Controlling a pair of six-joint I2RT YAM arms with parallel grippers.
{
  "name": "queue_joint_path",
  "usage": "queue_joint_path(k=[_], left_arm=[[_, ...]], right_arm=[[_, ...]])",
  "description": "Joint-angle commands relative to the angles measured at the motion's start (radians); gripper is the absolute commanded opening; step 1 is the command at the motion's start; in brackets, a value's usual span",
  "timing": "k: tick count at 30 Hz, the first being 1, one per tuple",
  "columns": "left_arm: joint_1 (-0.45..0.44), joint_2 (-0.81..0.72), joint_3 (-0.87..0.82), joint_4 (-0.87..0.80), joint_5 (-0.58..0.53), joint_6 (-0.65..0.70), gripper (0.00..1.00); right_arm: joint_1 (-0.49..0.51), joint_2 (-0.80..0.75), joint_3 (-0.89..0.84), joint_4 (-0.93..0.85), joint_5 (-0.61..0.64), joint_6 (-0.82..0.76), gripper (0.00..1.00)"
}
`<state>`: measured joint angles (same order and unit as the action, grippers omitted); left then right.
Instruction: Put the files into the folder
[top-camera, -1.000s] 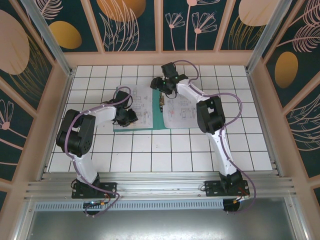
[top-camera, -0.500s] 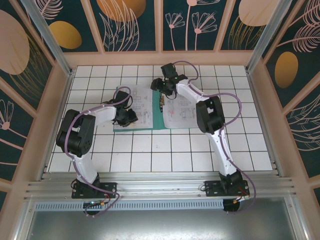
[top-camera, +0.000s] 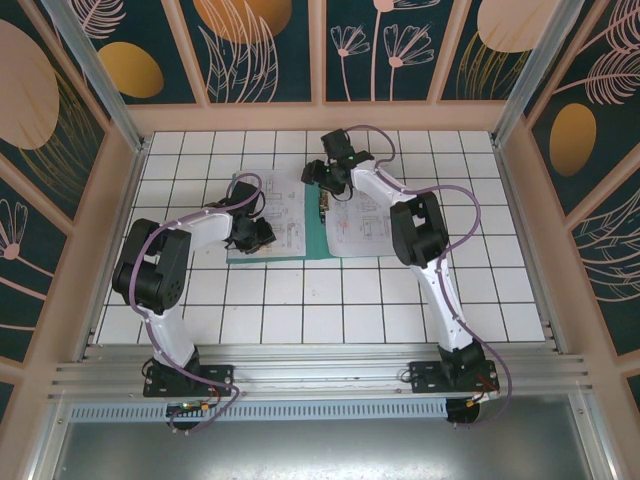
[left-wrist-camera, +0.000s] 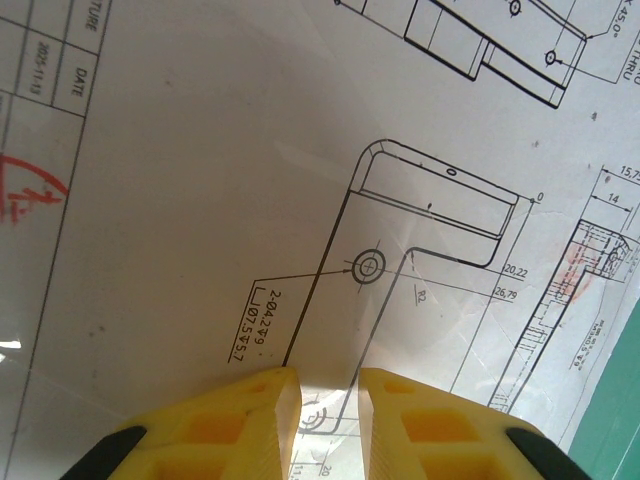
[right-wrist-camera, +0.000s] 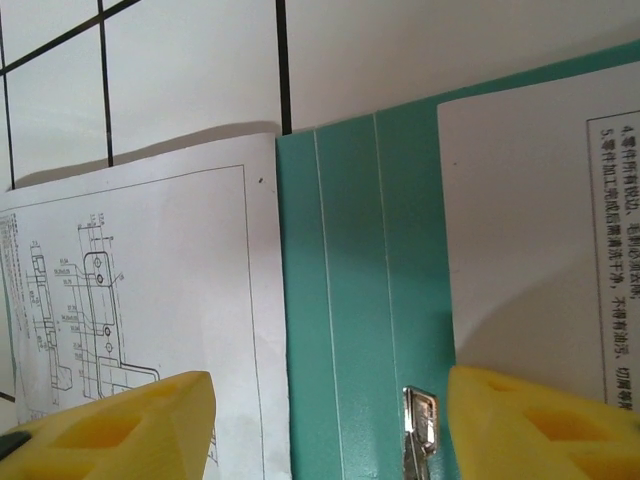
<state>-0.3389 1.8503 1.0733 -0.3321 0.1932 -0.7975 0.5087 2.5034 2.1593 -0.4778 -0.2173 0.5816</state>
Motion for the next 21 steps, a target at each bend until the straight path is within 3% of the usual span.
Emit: queue_joint_path(k=[1,15,21], left_arm=[[-0.017,0.050,-0.038,-0.087,0.011,-0.010,0.26],[-0.017,0.054,-0.036,-0.086,0.014,-0.010,0.26],[-0.017,0.056,-0.035,-0.082,0.016,-0.013,0.26]], right_arm=[[0.014,0.020,0.048,0.005,-0.034,-0.011,0.63],[0.028,-0.024,0.085,0.020,-0.112,-0.014,0.63],[0.033,-0.087,0.025,0.028,-0.152,-0.016,0.63]])
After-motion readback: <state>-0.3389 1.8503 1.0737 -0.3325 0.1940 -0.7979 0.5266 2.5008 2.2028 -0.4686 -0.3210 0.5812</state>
